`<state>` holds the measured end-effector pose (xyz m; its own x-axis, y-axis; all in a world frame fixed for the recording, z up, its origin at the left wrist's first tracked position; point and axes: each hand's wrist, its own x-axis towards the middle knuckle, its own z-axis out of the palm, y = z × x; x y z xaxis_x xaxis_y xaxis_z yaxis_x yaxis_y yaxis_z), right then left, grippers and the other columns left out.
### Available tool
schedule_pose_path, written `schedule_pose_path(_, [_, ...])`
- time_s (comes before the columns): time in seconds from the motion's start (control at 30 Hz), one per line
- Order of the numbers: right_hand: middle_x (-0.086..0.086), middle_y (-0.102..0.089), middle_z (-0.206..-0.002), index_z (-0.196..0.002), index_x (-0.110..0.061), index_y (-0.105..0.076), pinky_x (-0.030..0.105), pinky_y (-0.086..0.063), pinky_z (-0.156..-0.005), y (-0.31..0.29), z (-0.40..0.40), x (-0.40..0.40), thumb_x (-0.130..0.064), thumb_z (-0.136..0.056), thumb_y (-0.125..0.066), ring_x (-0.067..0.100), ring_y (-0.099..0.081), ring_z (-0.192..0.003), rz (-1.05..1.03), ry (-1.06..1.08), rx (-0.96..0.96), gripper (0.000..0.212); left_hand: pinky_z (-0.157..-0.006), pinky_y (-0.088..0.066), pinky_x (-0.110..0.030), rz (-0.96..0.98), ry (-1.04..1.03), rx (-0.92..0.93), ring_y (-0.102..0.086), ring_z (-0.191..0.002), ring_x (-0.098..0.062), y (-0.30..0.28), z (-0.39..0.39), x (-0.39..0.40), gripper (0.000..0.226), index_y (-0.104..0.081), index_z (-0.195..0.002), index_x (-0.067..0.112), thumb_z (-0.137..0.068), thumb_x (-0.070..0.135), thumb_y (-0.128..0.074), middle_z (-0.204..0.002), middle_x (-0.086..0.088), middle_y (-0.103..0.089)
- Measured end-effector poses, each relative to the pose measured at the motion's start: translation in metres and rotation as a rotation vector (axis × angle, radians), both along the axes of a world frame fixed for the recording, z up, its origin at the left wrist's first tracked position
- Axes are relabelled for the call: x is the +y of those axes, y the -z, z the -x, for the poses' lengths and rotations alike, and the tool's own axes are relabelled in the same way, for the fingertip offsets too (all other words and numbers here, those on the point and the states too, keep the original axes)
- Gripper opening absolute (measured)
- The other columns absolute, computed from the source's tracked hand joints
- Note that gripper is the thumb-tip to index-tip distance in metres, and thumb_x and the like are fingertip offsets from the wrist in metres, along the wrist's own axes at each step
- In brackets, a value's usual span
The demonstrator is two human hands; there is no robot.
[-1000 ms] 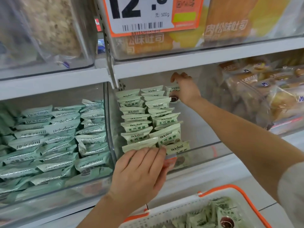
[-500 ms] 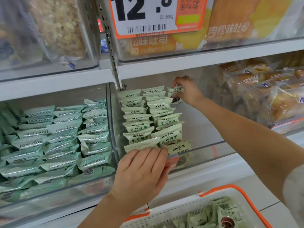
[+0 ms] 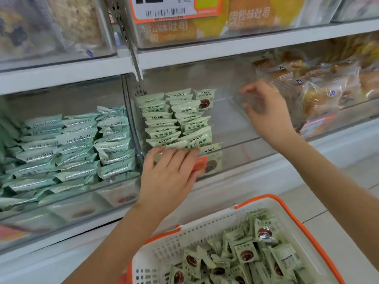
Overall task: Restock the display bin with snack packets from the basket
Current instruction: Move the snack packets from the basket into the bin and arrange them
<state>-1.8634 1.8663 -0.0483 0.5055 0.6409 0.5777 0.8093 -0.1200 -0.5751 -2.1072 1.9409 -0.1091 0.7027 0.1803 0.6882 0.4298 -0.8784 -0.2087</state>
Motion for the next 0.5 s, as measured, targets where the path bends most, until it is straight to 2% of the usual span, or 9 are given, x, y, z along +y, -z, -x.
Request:
schedule_pose_path(0.07, [0.006,-0.056,-0.102,-0.099,-0.012,-0.060,0.026,-0.043,-0.086,0.013,0.027,-0.053,0.005,-0.081,-0.052,0.013,-0.050,-0.097,-0.124,0.096,-0.033,0.026,-0.100,-0.032,-0.049,-0.038,-0.005,-0.033,-0.061,-0.103,-0.022,-0.003,0.001,-0.005,0.034,-0.064,-0.115,0.016,-0.087,0.035,-0.062,-0.106,0.000,-0.067])
schedule_pose_path(0.13, [0.000,-0.050,-0.095,-0.094,-0.015,-0.057,0.032,-0.044,-0.079,0.043,0.053,-0.098,0.006,-0.083,-0.050,0.017,-0.050,-0.090,-0.199,0.196,-0.026,0.025,-0.103,-0.031,-0.054,-0.120,0.040,-0.115,-0.062,-0.106,-0.021,-0.003,0.001,-0.018,0.024,-0.068,-0.108,0.016,-0.087,0.026,-0.063,-0.107,0.001,-0.068])
schedule_pose_path(0.2, [-0.003,-0.047,-0.096,-0.093,-0.016,-0.057,0.040,-0.047,-0.075,0.092,0.072,-0.135,0.008,-0.085,-0.051,0.021,-0.051,-0.088,-0.120,0.258,0.043,0.026,-0.105,-0.031,-0.051,-0.168,0.167,-0.137,-0.063,-0.104,-0.021,0.008,0.000,-0.039,0.017,-0.070,-0.102,0.015,-0.087,0.015,-0.062,-0.103,0.000,-0.069])
schedule_pose_path(0.23, [-0.004,-0.047,-0.097,-0.094,-0.017,-0.057,0.043,-0.049,-0.074,0.120,0.081,-0.150,0.008,-0.086,-0.051,0.022,-0.053,-0.087,-0.028,0.257,0.106,0.026,-0.106,-0.031,-0.048,-0.151,0.246,-0.090,-0.063,-0.102,-0.021,0.019,0.000,-0.051,0.017,-0.069,-0.101,0.014,-0.087,0.010,-0.060,-0.100,-0.001,-0.069])
schedule_pose_path(0.3, [-0.004,-0.049,-0.103,-0.098,-0.027,-0.052,0.041,-0.050,-0.073,0.175,0.096,-0.176,0.001,-0.088,-0.050,0.025,-0.058,-0.090,0.268,0.208,0.249,0.030,-0.103,-0.035,-0.043,-0.070,0.361,0.111,-0.062,-0.094,-0.023,0.049,0.000,-0.072,0.021,-0.066,-0.099,0.012,-0.084,0.003,-0.055,-0.094,-0.003,-0.067])
schedule_pose_path(0.33, [-0.003,-0.050,-0.110,-0.104,-0.030,-0.049,0.039,-0.049,-0.076,0.201,0.104,-0.188,-0.004,-0.089,-0.051,0.027,-0.057,-0.100,0.490,0.172,0.277,0.030,-0.100,-0.036,-0.040,0.002,0.389,0.264,-0.061,-0.092,-0.024,0.063,0.002,-0.084,0.024,-0.065,-0.101,0.012,-0.081,0.002,-0.055,-0.093,-0.003,-0.067])
schedule_pose_path(0.37, [-0.001,-0.049,-0.123,-0.114,-0.030,-0.046,0.038,-0.048,-0.084,0.227,0.112,-0.199,-0.009,-0.090,-0.053,0.027,-0.051,-0.114,0.732,0.135,0.269,0.033,-0.098,-0.034,-0.038,0.093,0.376,0.450,-0.060,-0.094,-0.024,0.077,0.005,-0.096,0.030,-0.063,-0.106,0.012,-0.078,0.002,-0.057,-0.096,-0.003,-0.066])
schedule_pose_path(0.43, [0.002,-0.033,-0.147,-0.140,-0.025,-0.030,0.039,-0.039,-0.104,0.268,0.132,-0.222,-0.024,-0.090,-0.058,0.028,-0.030,-0.136,1.152,0.051,0.274,0.057,-0.099,-0.030,-0.036,0.296,0.254,0.763,-0.052,-0.107,-0.024,0.107,0.014,-0.120,0.038,-0.055,-0.119,0.012,-0.083,0.000,-0.055,-0.113,-0.004,-0.060])
schedule_pose_path(0.5, [0.003,-0.020,-0.155,-0.149,-0.023,-0.014,0.040,-0.028,-0.113,0.295,0.153,-0.246,-0.037,-0.087,-0.061,0.028,-0.016,-0.143,1.372,-0.065,0.300,0.079,-0.100,-0.029,-0.036,0.498,0.127,0.901,-0.046,-0.112,-0.024,0.140,0.027,-0.142,0.037,-0.049,-0.123,0.012,-0.088,-0.001,-0.048,-0.120,-0.006,-0.055])
